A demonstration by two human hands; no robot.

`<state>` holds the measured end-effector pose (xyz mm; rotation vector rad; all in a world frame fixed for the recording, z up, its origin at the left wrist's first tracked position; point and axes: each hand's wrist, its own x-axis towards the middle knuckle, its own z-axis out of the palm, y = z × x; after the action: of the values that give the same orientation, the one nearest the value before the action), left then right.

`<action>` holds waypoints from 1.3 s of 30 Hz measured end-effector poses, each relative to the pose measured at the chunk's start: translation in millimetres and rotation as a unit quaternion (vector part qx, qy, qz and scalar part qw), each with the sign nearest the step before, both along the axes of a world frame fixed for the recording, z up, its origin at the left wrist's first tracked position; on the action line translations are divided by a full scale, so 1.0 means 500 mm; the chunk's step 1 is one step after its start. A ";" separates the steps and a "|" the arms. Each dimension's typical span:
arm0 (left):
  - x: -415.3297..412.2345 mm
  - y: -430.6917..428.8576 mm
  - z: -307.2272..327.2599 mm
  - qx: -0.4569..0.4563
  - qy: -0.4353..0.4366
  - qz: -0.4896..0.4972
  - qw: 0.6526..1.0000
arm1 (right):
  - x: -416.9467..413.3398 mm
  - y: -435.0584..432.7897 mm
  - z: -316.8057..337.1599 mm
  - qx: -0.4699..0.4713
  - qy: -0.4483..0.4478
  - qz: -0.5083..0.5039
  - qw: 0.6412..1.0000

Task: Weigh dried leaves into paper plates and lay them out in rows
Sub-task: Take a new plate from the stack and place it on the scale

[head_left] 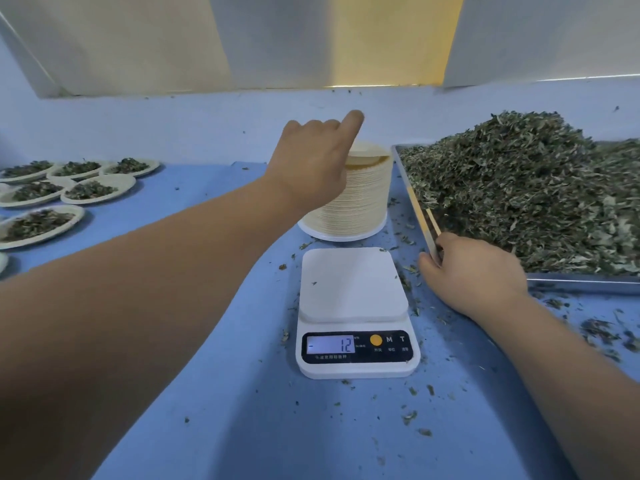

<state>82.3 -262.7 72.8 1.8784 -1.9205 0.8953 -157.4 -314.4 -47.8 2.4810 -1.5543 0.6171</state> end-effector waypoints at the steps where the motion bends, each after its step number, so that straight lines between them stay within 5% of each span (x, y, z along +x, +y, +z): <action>1: 0.002 -0.003 -0.004 -0.014 0.023 0.006 1.000 | -0.001 0.000 0.001 0.002 -0.001 0.001 1.000; 7: 0.002 0.017 -0.071 -0.151 0.352 -0.024 0.923 | 0.010 0.013 -0.001 -0.057 0.009 -0.014 0.998; 11: -0.004 0.055 -0.108 -0.180 0.441 -0.092 0.874 | 0.011 0.017 0.007 -0.048 -0.089 0.028 0.994; 14: -0.015 0.096 -0.146 -0.173 0.450 -0.145 0.864 | 0.020 0.031 0.010 -0.046 -0.245 0.138 0.959; 21: 0.017 0.164 -0.227 -0.145 0.500 -0.150 0.841 | 0.034 0.051 0.006 0.039 -0.411 0.197 0.889; 27: 0.034 0.171 -0.244 -0.112 0.552 -0.101 0.820 | 0.036 0.063 -0.009 -0.013 -0.256 0.228 0.939; 30: 0.037 0.170 -0.253 -0.072 0.609 -0.093 0.785 | 0.032 0.058 -0.007 -0.012 -0.233 0.225 0.946; 39: 0.066 0.165 -0.263 -0.034 0.651 -0.029 0.758 | 0.011 0.040 -0.001 0.041 -0.199 0.228 0.952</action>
<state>115.1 -180.5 -58.9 1.5762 -0.9697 -0.3989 -152.2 -294.4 -48.4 2.9410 -1.1108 1.2070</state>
